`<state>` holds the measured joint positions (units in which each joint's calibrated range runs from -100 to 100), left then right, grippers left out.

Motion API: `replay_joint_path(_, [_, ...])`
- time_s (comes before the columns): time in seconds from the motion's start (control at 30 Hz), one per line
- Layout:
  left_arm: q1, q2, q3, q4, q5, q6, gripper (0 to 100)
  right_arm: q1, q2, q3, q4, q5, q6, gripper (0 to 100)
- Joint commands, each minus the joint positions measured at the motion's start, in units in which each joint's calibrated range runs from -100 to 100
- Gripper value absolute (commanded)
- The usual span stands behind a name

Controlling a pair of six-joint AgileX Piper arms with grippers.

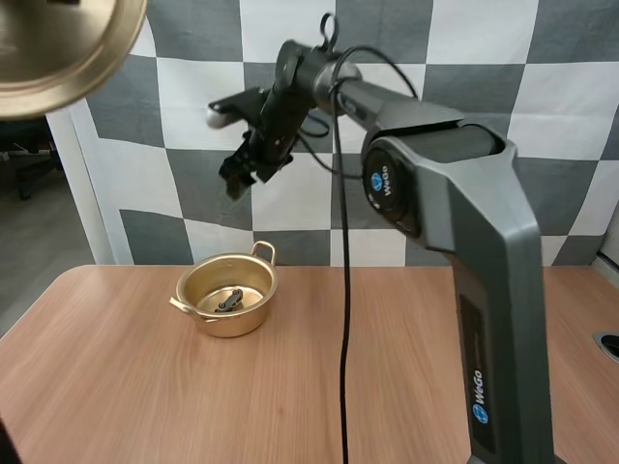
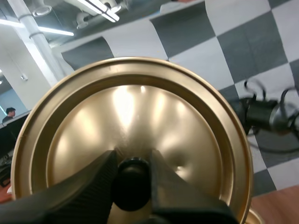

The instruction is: Open the pot, put the car inside, and close it

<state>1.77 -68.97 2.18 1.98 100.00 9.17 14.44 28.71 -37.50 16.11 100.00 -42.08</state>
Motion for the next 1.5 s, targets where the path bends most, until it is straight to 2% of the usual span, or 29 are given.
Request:
replay_joint_path(0.0, [0.00,0.2,8.1,1.4,0.0,0.0,0,-2.5,-6.5,-4.6,0.4,0.0,5.7,100])
replay_joint_path(0.07, [0.00,0.8,12.4,2.2,-1.1,0.0,0,-5.1,-11.8,-6.2,2.5,0.0,6.2,100])
replay_joint_path(0.23, [0.00,6.4,20.2,-0.1,-15.8,0.0,0,-11.6,-25.5,-6.3,10.7,0.0,6.1,100])
replay_joint_path(0.37, [0.00,14.7,21.4,-5.3,-23.4,2.2,0,-14.7,-35.4,-6.3,9.2,0.0,5.4,100])
replay_joint_path(0.4, [0.00,17.8,21.4,-6.4,-25.4,2.8,0,-15.9,-41.2,-6.3,7.2,0.0,3.9,100])
replay_joint_path(0.57, [0.00,31.5,21.4,-7.3,-28.6,2.8,0,-16.0,-53.4,-6.3,0.2,0.0,2.6,100])
replay_joint_path(0.83, [0.00,50.1,21.4,-7.6,-29.8,2.8,0,-16.0,-64.8,-6.3,-4.6,0.0,2.9,100])
replay_joint_path(1.0, [0.00,57.1,21.4,-7.8,-28.5,2.9,0,-16.0,-66.7,-6.3,-9.9,0.0,6.5,100])
replay_joint_path(1.13, [0.00,61.2,21.4,-11.0,-26.0,5.9,0,-16.0,-66.8,-6.3,-13.6,0.0,9.4,100])
replay_joint_path(1.3, [0.00,65.0,21.4,-14.1,-25.3,7.7,0,-16.0,-66.8,-6.3,-13.9,0.0,11.0,100])
replay_joint_path(1.47, [0.00,68.2,21.4,-14.6,-26.9,7.8,0,-16.0,-66.8,-6.3,-13.9,0.0,12.1,100])
